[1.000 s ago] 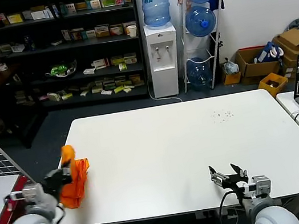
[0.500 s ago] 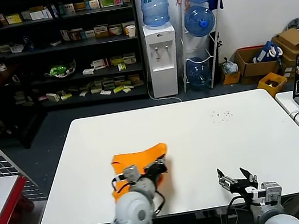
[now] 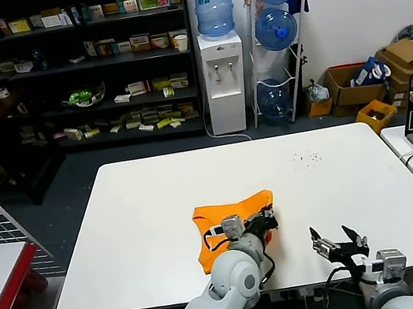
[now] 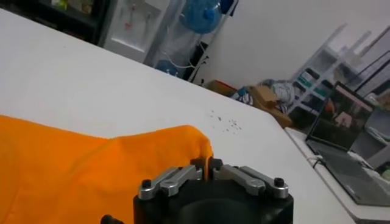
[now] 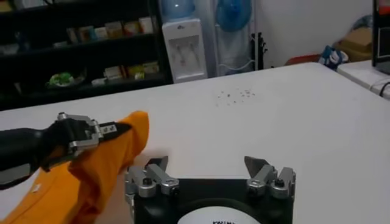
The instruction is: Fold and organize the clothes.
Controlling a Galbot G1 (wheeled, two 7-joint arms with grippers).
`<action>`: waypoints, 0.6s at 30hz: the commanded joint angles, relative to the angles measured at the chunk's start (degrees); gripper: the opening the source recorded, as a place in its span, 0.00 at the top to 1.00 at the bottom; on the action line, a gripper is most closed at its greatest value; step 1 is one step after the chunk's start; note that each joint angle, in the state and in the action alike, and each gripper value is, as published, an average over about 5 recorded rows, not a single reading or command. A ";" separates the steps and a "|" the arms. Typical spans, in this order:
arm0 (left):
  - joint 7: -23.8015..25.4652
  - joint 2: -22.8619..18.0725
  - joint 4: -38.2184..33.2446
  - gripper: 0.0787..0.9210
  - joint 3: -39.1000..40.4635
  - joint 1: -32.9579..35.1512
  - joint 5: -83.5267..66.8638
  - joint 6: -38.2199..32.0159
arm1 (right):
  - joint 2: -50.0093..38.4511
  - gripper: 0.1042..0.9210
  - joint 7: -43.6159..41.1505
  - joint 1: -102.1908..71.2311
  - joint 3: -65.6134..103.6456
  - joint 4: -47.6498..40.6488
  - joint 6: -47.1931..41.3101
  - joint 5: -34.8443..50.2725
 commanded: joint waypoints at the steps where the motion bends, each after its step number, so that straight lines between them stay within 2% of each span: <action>1: 6.74 2.84 -6.57 0.84 1.14 6.54 8.20 -3.68 | -6.75 0.12 -13.31 -7.94 9.28 6.53 10.65 -2.74; 4: 12.44 8.84 -13.55 0.73 -2.10 16.16 15.20 -8.90 | -7.53 0.12 -16.58 -8.43 10.07 5.59 14.61 -3.19; 6: 16.82 12.35 -16.65 0.66 -7.15 23.20 19.72 -12.79 | -7.12 0.12 -17.70 -7.29 9.14 3.04 17.35 -4.31; 10: 22.85 16.66 -19.89 0.53 -18.86 35.82 25.12 -21.79 | -5.44 0.12 -18.59 -4.22 6.08 -4.10 22.40 -8.91; 13: 26.51 17.23 -20.43 0.43 -26.82 43.69 28.88 -30.15 | -3.84 0.12 -19.13 -2.65 4.50 -9.28 25.36 -11.21; 18: 31.59 13.92 -21.20 0.25 -37.37 50.83 31.41 -40.63 | -1.34 0.12 -20.34 -2.44 3.97 -12.51 28.62 -11.39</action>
